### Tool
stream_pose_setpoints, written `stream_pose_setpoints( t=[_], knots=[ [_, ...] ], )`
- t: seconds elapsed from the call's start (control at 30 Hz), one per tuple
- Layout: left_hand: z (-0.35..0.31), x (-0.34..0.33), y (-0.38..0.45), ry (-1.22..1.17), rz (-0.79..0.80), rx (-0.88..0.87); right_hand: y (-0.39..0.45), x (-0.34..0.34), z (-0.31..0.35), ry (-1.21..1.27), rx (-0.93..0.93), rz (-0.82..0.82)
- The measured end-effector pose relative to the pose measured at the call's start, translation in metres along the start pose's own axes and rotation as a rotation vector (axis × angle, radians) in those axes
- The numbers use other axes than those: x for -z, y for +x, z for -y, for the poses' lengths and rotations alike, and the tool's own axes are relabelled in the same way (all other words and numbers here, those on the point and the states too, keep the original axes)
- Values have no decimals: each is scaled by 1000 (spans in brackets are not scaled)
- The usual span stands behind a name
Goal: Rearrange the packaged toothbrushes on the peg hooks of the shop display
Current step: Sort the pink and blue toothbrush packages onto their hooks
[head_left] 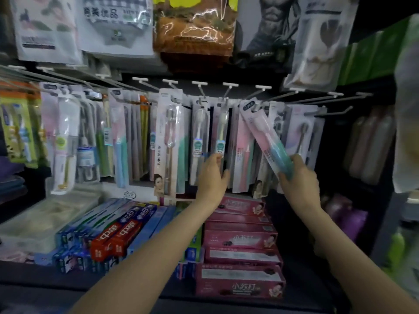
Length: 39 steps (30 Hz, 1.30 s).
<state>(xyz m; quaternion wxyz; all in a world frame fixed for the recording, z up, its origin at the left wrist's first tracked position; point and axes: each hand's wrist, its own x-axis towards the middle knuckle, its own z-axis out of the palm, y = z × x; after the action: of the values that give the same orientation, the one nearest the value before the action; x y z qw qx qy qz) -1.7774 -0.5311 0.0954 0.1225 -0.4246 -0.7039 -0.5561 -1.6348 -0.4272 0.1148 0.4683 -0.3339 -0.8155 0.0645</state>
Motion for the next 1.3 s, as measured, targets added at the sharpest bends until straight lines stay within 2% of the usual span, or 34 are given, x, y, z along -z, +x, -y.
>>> stream_pose_setpoints(
  t=[0.13,0.27,0.37,0.6,1.03,1.1,1.23,1.3],
  knots=[
    [-14,-29,11,-24,57,167,3,-1,-8,84,24,50],
    [-28,-46,19,2,2,231,6,-3,-11,134,22,70],
    [-24,-38,19,108,-17,190,8,-2,-15,142,34,60],
    [-5,25,32,357,-70,20,9,-10,-16,221,10,69],
    [-1,31,31,293,-26,-45,-4,-35,-11,371,-9,27],
    [-1,30,30,256,10,-25,-8,-39,-8,435,-10,39],
    [4,16,19,314,234,-43,-15,-54,2,505,-9,136],
    [8,15,14,290,208,-60,-15,-60,5,520,-35,154]
  ],
)
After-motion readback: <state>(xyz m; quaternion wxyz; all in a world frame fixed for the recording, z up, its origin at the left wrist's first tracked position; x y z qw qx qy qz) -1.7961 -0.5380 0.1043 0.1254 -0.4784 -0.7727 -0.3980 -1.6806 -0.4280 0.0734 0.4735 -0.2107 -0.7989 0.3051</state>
